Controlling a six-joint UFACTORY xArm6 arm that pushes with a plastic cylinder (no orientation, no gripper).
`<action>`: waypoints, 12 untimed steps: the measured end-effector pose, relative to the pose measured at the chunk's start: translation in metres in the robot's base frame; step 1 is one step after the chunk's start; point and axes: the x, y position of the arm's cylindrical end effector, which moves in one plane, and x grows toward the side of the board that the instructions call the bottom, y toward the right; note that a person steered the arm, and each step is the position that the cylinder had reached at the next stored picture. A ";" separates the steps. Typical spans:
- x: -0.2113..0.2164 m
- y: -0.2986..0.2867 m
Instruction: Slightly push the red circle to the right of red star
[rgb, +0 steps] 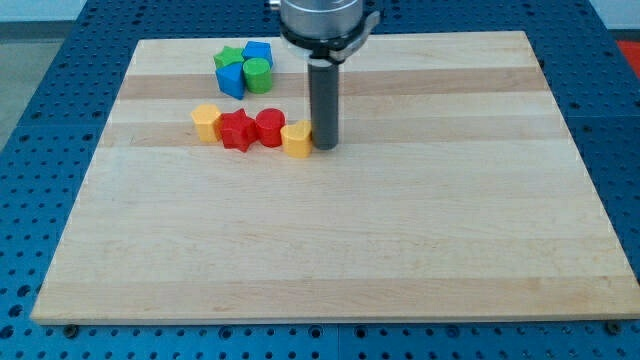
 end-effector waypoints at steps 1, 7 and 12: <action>0.000 -0.039; 0.061 -0.243; -0.062 -0.142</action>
